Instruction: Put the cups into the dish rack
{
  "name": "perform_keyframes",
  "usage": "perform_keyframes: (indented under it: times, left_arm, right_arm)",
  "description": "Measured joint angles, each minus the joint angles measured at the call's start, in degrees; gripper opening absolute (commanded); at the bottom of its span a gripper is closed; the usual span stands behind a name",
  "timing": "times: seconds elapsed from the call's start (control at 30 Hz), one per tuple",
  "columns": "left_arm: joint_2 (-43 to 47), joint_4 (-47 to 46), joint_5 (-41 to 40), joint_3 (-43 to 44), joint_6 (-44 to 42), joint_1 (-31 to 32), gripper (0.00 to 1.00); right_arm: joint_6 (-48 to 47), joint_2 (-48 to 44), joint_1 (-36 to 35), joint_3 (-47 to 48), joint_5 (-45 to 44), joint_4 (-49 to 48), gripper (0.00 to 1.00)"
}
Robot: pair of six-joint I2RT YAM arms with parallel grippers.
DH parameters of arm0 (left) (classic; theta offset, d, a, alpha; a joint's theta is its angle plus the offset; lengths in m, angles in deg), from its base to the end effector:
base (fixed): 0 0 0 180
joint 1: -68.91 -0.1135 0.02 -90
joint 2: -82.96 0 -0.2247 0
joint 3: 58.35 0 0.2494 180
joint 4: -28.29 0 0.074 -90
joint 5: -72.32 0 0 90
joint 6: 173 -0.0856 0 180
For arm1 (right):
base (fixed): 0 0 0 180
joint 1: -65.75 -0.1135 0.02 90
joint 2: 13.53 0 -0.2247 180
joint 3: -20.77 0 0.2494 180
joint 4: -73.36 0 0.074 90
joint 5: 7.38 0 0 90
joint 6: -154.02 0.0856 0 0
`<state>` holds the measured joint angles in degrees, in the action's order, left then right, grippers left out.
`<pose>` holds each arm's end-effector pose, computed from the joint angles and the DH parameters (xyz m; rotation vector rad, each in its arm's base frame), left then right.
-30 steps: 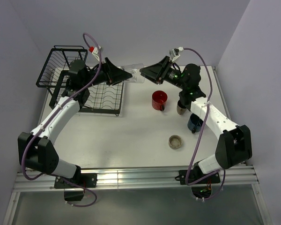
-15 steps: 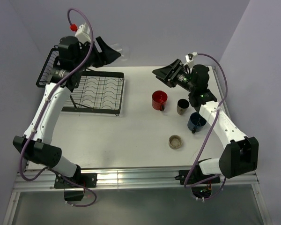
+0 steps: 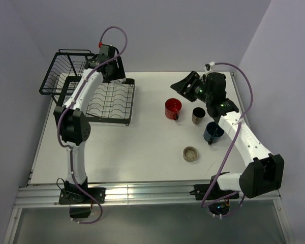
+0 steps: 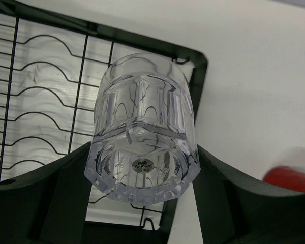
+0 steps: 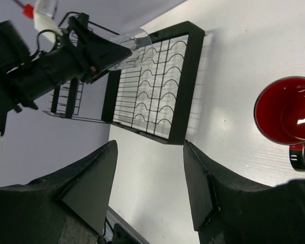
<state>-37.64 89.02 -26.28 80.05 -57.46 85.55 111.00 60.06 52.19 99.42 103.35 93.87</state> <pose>0.4712 -0.1275 0.2751 -0.2554 2.3040 -0.2006 0.3365 0.1123 0.3100 0.2995 1.9378 1.0519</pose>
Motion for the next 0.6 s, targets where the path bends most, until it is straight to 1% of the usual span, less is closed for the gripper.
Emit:
perform_keyframes:
  times: [0.17,0.6]
  left_arm:
    - [-6.3,3.7,-2.5,4.3,-0.9,0.0,0.0]
    - [-12.9,4.1,-7.0,8.3,-2.3,-0.9,0.0]
  right_arm:
    - [-1.5,0.0,-0.1,0.0,-0.2,1.6,0.62]
    - [-3.2,1.0,-0.4,0.0,-0.2,1.8,0.63]
